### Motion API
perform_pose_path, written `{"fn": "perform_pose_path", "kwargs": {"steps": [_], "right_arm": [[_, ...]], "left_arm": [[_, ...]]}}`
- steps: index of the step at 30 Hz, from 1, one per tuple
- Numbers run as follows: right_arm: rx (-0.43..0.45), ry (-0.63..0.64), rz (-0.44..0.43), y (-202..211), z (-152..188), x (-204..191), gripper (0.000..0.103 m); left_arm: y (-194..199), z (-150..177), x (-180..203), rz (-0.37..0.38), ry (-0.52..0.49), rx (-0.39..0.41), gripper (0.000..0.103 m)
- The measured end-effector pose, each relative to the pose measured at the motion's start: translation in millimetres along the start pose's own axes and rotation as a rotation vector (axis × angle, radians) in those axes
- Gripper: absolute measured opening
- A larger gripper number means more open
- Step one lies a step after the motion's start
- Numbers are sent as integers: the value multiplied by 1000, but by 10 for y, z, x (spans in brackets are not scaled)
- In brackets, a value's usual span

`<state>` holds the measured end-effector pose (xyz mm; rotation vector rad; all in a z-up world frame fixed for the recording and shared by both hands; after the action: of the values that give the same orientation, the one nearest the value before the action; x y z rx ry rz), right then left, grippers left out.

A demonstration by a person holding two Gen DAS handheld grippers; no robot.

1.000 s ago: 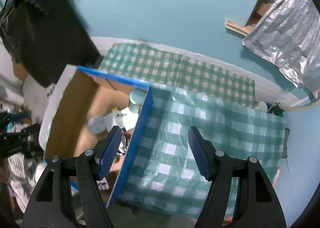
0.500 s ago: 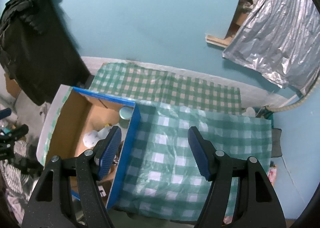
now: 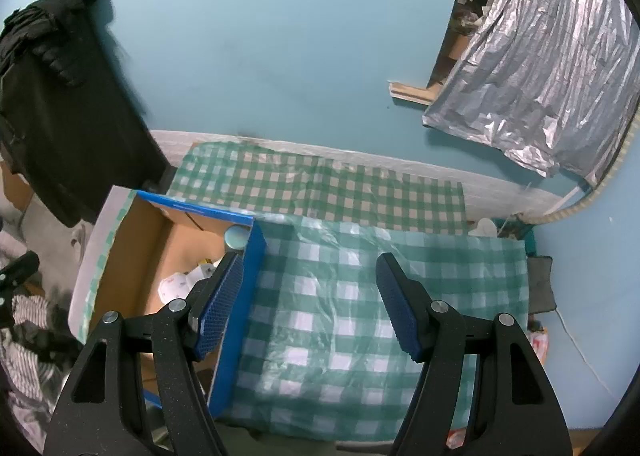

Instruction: Organize rigid objects

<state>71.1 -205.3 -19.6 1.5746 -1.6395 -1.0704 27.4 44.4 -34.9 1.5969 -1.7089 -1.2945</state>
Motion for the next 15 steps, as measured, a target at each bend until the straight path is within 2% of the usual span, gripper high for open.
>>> {"fn": "perform_pose_path", "kwargs": {"steps": [15], "right_arm": [[4,-10,7,29,14,48,68]], "left_arm": [[19,32,29,12,2,-8,102]]}}
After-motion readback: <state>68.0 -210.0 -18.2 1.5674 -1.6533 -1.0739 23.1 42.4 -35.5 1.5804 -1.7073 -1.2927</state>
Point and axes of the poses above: each gripper's, at about its wrist camera, not at the fingertips, and y roughly against the way its jaws point, x to its right, z to its underside, the point moved 4 cm from there along -y, roughly the way its jaws point, and after that the axes turned 12 degrees about -y, right-handed, at the moved point
